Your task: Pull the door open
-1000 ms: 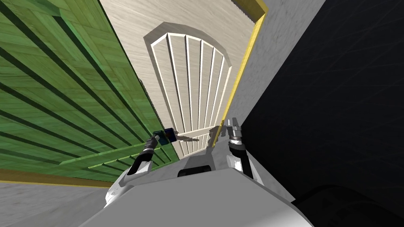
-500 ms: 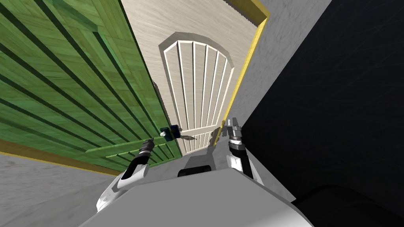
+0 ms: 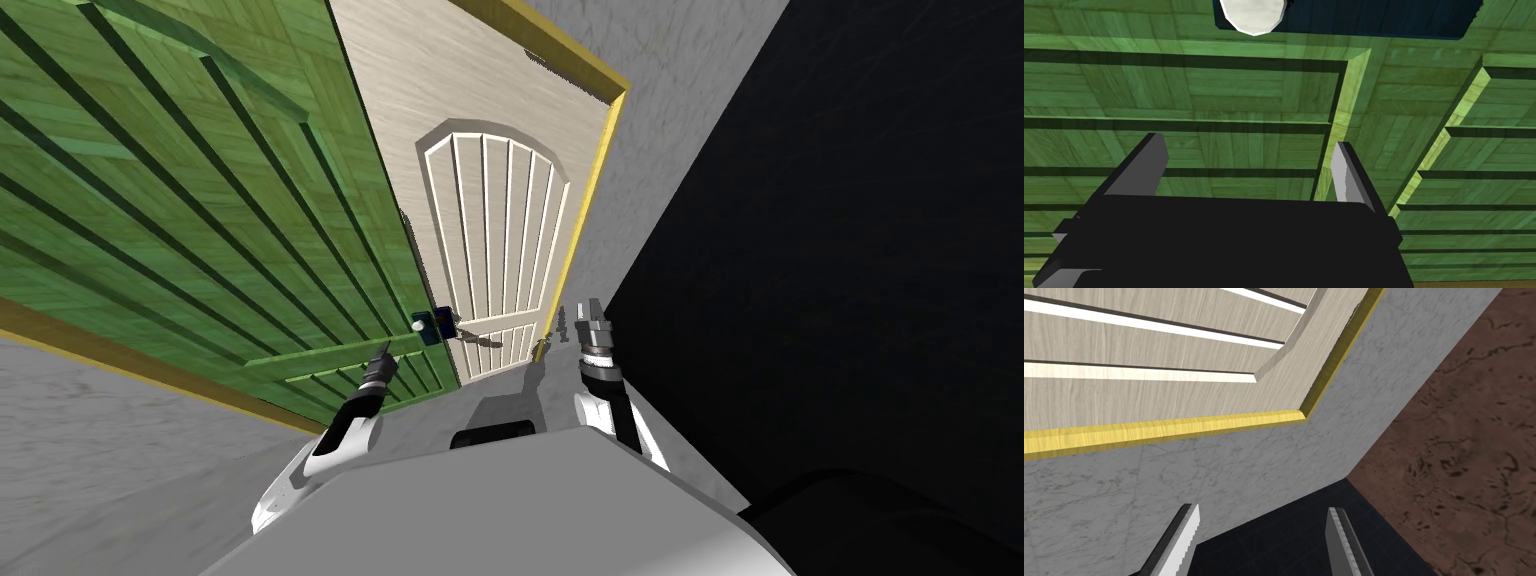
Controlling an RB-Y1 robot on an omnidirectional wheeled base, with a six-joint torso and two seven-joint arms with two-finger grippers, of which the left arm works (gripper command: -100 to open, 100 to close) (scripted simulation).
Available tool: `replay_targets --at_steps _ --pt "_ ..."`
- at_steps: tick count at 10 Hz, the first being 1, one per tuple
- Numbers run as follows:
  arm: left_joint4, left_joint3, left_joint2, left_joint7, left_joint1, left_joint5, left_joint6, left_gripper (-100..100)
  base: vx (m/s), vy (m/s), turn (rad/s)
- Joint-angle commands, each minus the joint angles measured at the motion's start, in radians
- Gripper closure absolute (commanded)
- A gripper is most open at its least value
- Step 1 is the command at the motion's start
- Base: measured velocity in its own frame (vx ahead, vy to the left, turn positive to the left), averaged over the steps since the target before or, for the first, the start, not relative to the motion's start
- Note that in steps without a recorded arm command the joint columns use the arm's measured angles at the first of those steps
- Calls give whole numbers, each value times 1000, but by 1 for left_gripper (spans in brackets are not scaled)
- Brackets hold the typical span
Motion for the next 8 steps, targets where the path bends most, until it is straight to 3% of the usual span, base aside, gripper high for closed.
replay_targets --at_steps 1,3,4,8 --pt "-16 -27 -5 7 0 -2 -7 -100 -170 -84 -119" --pt "-2 -26 -6 6 -7 -3 -14 -100 -81 -48 -36" --pt "12 3 5 3 10 1 -12 -100 -42 29 179" --pt "46 55 22 -4 28 7 -9 -100 5 75 108"
